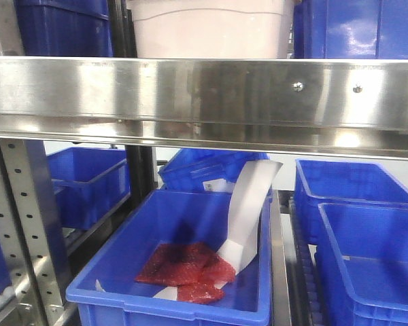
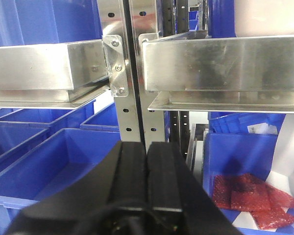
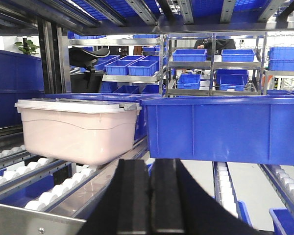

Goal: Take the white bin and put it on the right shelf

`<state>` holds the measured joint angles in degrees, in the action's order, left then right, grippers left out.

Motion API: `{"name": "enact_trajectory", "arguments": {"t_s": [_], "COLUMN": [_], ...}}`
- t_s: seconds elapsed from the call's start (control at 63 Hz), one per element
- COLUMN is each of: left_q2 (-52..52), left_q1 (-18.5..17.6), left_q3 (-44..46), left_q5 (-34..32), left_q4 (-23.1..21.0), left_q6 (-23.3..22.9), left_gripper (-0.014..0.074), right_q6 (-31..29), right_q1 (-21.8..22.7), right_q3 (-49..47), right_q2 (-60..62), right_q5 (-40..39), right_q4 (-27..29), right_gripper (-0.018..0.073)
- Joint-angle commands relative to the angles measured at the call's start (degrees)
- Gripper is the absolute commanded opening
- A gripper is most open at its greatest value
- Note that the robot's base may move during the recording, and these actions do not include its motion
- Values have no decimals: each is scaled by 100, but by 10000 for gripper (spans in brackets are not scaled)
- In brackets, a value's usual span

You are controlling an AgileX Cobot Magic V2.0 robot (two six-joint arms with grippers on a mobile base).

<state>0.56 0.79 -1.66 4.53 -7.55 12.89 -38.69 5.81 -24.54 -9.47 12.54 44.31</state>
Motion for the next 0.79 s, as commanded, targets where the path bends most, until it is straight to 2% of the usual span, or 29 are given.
{"name": "enact_trajectory", "arguments": {"t_s": [0.0,0.095,0.778], "left_q2": [66,66,66], "left_q1": [-2,-2,-2], "left_q3": [2,2,2], "left_q5": [-491,-491,-453], "left_q4": [-88,-88,-119], "left_q6": [-428,-843,-844], "left_gripper": [-118,-118,-118], "right_q6": [-15,-15,-15], "right_q1": [32,32,32], "right_q3": [-158,-158,-158], "right_q2": [-80,-80,-80], "right_q5": [-381,-381,-381], "right_q4": [82,82,82], "right_gripper": [68,68,68]}}
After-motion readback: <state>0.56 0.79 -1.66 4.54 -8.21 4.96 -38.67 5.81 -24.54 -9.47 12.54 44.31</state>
